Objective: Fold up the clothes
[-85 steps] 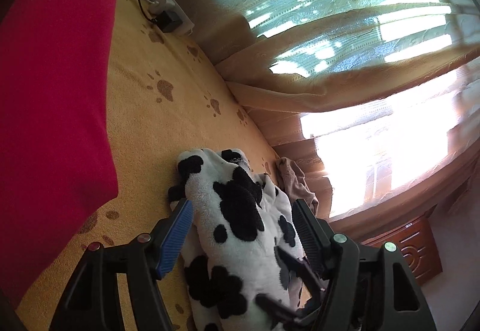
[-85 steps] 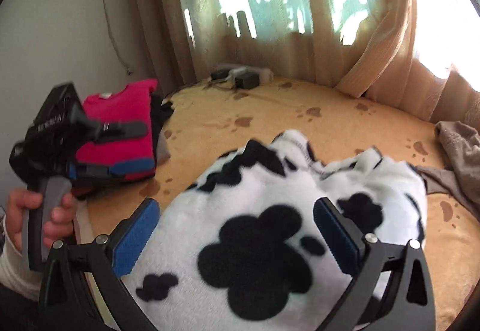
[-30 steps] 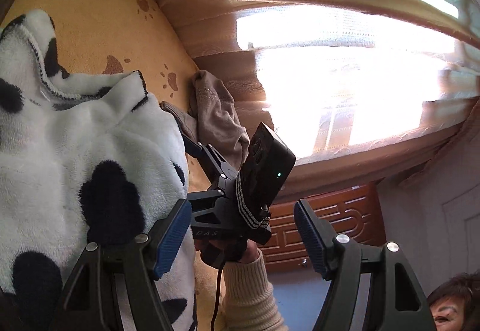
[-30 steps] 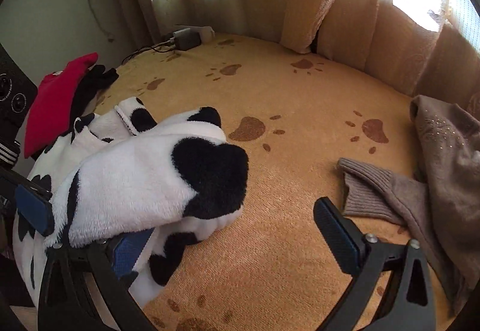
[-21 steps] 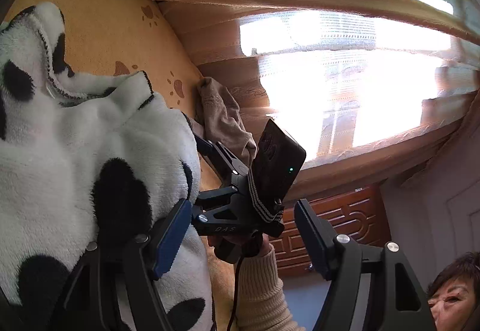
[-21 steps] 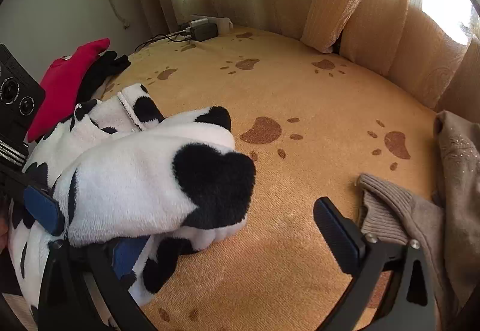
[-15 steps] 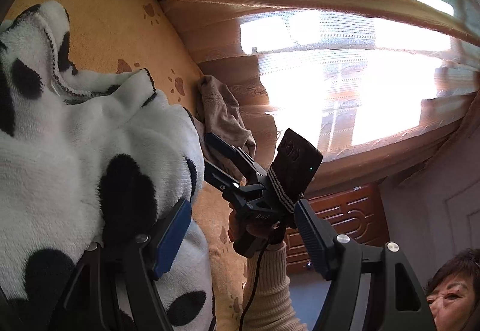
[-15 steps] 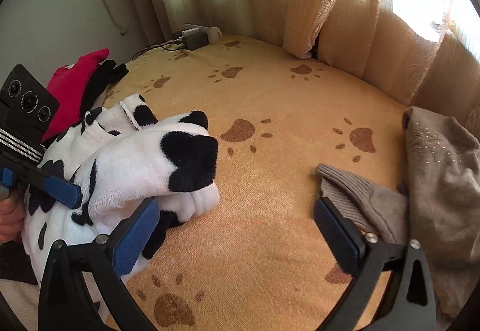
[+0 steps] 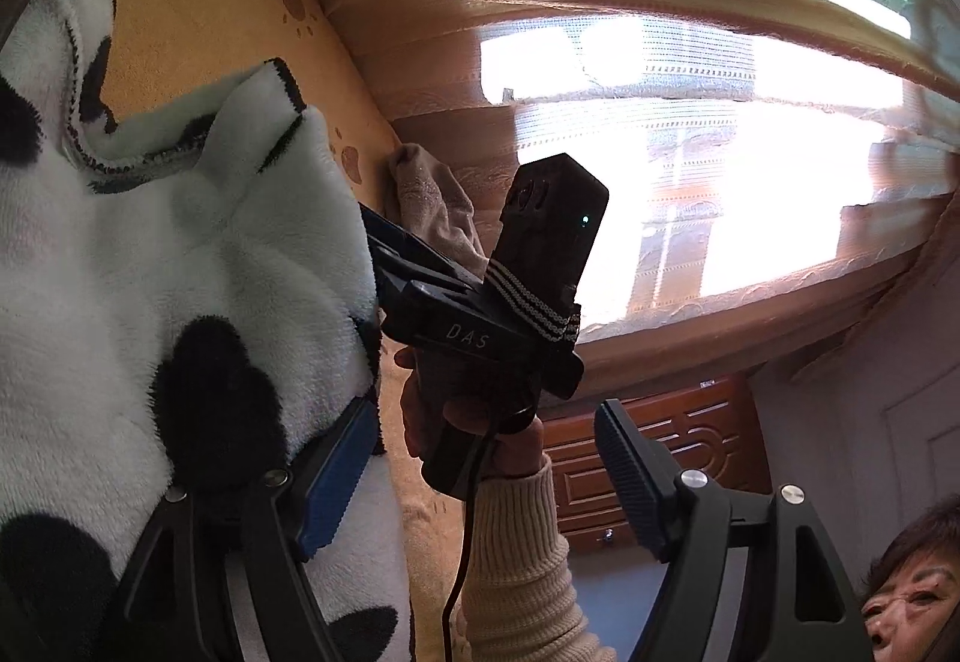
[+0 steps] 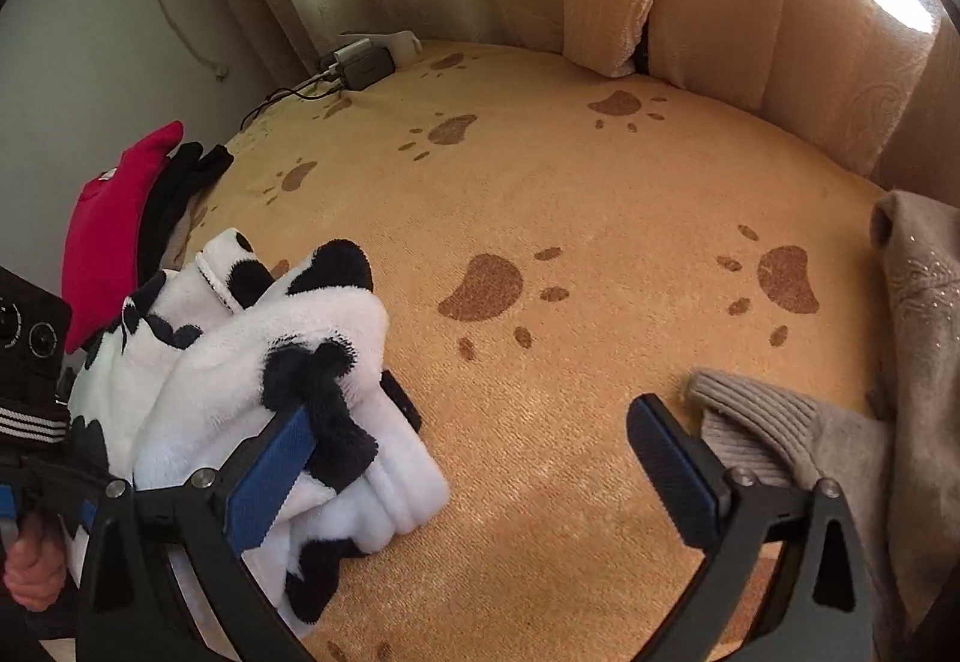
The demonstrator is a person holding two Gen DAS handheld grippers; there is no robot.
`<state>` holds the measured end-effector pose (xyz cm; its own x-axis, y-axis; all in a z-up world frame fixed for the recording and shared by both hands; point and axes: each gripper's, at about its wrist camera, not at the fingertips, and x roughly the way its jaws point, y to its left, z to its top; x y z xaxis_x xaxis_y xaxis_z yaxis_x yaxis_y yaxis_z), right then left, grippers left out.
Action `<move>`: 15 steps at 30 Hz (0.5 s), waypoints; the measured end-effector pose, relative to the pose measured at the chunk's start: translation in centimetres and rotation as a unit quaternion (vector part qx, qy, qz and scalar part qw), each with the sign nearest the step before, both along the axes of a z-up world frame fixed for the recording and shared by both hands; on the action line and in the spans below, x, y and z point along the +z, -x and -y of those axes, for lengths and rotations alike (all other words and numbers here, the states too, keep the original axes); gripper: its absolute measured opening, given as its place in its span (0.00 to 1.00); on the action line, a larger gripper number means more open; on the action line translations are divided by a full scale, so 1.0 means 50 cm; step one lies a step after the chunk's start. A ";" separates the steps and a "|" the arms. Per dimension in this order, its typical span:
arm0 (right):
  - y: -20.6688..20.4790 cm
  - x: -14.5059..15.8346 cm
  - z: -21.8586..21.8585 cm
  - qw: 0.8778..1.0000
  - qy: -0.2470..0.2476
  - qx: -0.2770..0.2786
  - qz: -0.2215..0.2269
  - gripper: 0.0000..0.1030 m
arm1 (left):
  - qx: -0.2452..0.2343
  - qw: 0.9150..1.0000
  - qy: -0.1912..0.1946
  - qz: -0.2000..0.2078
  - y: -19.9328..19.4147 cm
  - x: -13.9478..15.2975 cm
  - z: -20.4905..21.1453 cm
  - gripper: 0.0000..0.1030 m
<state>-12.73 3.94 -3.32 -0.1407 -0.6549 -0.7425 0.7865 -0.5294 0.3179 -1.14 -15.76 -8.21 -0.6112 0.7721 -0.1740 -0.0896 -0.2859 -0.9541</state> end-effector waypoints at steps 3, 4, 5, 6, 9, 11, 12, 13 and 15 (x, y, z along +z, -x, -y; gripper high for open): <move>0.006 -0.017 0.017 1.000 -0.014 0.000 0.007 1.00 | 0.005 0.999 0.027 -0.023 -0.021 0.007 -0.009 0.74; 0.008 -0.025 0.017 1.000 -0.021 -0.004 0.009 1.00 | 0.008 0.999 0.040 -0.029 -0.022 0.006 -0.014 0.74; 0.010 -0.034 0.017 1.000 -0.029 -0.007 0.010 1.00 | 0.009 0.998 0.051 -0.032 -0.023 0.005 -0.018 0.74; 0.012 -0.042 0.017 0.999 -0.036 -0.011 0.012 1.00 | 0.010 0.998 0.057 -0.032 -0.021 0.005 -0.022 0.74; 0.018 -0.064 0.010 0.998 -0.055 -0.025 0.016 1.00 | 0.015 0.997 0.070 -0.026 -0.014 0.003 -0.031 0.74; 0.021 -0.069 -0.009 0.997 -0.065 -0.036 0.014 1.00 | 0.016 0.996 0.082 -0.023 -0.012 0.004 -0.035 0.74; 0.021 -0.069 -0.016 0.996 -0.075 -0.040 0.008 1.00 | 0.016 0.996 0.087 -0.024 -0.012 0.005 -0.036 0.74; 0.021 -0.067 -0.024 0.995 -0.085 -0.046 0.002 1.00 | 0.017 0.995 0.091 -0.024 -0.012 0.005 -0.036 0.74; 0.023 -0.050 -0.049 0.995 -0.083 -0.059 -0.010 1.00 | 0.017 0.995 0.090 -0.027 -0.015 0.005 -0.033 0.74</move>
